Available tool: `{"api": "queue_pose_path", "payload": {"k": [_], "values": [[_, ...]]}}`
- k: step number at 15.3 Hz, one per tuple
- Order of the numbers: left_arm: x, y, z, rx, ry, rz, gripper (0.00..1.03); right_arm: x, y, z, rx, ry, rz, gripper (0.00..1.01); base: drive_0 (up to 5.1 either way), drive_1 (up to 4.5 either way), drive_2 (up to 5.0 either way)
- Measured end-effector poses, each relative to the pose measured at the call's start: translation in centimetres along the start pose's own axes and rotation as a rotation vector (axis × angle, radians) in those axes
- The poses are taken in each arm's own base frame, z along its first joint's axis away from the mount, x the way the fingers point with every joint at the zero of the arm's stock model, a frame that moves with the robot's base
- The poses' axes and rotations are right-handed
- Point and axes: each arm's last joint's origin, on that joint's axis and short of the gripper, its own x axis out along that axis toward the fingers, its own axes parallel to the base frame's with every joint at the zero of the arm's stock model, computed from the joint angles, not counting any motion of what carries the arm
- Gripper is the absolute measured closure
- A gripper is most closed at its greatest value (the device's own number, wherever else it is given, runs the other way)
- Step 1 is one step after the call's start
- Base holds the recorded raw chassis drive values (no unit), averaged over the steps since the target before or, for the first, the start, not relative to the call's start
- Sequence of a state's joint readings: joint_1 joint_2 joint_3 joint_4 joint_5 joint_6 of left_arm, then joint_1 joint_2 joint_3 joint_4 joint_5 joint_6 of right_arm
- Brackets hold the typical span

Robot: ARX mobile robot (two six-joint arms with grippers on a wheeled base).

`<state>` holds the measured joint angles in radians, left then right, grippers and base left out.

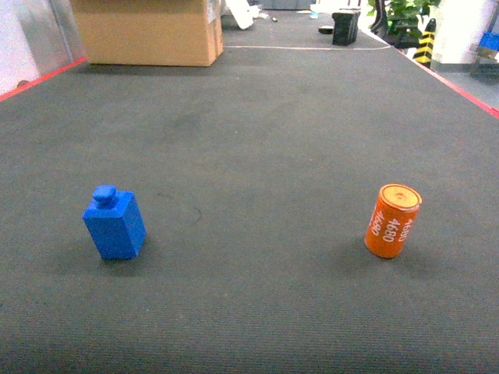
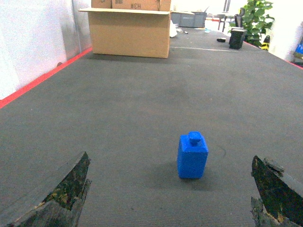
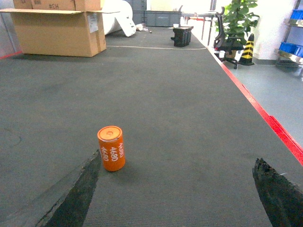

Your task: Sort blue parts and orange caps into right shelf containers

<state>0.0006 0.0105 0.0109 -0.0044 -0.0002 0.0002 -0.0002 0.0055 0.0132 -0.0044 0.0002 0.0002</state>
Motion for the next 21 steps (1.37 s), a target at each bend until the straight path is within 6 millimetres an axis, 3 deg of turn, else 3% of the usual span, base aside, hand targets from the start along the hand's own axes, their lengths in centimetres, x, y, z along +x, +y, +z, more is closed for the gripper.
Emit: {"api": "queue_pose_path", "payload": {"k": [21], "values": [[0.00,0.00,0.00,0.000,0.000,0.000,0.05,0.00,0.00,0.00,0.000,0.000,0.000,0.03,0.0,0.00,0.0]]}}
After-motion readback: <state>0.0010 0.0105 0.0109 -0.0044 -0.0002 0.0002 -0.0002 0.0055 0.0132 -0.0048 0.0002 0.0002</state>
